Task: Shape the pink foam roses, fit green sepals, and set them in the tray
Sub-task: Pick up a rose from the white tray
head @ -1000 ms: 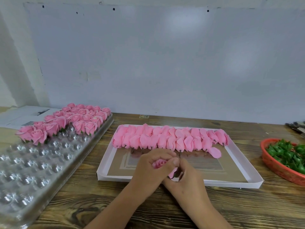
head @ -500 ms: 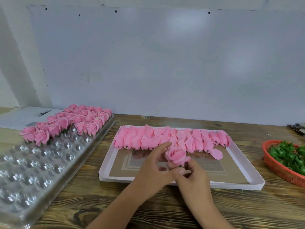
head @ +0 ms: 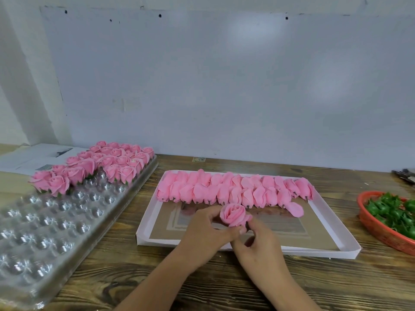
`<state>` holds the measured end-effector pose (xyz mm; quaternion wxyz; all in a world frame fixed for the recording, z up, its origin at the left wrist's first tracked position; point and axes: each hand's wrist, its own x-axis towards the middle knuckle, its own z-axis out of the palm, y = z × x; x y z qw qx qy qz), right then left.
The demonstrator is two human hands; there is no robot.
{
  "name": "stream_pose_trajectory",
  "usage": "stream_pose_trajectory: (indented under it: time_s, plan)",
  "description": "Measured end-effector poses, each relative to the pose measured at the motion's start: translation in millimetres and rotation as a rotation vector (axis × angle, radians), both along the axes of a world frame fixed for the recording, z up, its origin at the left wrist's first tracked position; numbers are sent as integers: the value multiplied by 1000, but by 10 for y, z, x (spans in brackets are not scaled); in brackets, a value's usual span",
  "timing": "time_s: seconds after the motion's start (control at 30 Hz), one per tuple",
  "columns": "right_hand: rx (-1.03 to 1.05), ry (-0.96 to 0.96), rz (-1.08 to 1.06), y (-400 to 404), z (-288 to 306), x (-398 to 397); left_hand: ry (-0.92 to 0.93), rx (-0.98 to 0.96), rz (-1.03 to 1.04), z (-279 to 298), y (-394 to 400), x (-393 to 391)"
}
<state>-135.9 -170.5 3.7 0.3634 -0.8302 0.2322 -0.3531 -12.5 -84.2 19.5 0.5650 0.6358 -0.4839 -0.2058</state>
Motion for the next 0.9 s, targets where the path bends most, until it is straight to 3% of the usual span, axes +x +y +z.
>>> stream_pose_trajectory:
  time_s: [0.1, 0.3, 0.5, 0.67, 0.9]
  plan:
    - [-4, 10, -12, -9, -39, 13, 4, -24, 47, 31, 15, 6]
    - [54, -25, -25, -26, -105, -21, 170, -152, 442, 356, 202, 495]
    - [106, -56, -16, -14, -82, -24, 72, -170, 806, 628, 670, 1520]
    - [114, -50, -23, -33, -107, -6, 43, -131, 1065, 500, 1079, 2357]
    - [80, -58, -34, -54, -119, 4, -127, 153, 990, 234, 1142, 2743]
